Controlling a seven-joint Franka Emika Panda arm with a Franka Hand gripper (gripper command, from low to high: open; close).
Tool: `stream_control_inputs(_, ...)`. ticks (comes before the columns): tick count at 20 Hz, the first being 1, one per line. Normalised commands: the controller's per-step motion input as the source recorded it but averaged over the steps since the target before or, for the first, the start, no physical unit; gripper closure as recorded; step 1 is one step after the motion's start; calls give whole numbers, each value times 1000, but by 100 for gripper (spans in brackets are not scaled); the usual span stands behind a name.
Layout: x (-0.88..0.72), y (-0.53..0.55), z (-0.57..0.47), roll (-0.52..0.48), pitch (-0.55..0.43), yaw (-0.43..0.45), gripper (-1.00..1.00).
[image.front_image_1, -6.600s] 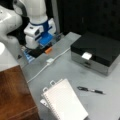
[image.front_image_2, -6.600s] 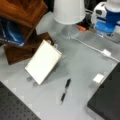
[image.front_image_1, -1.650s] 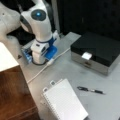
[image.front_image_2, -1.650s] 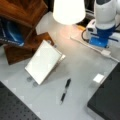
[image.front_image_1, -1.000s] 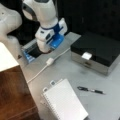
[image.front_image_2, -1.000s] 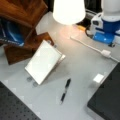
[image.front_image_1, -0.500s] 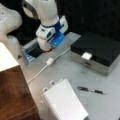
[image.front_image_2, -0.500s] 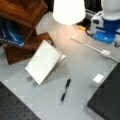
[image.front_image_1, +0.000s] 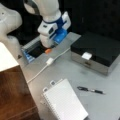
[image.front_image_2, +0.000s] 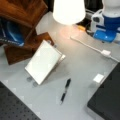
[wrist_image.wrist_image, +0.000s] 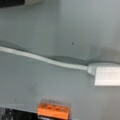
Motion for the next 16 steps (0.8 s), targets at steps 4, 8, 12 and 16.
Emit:
stream_control_inputs(4, 773, -40, 465, -103, 432, 119, -100)
stream_control_inputs(8, 791, -68, 365, -84, 465, 144, -100)
stream_control_inputs(12, 672, -116, 255, -30, 442, 178, -100)
stream_control_inputs(16, 450, -141, 173, 90, 294, 92, -100)
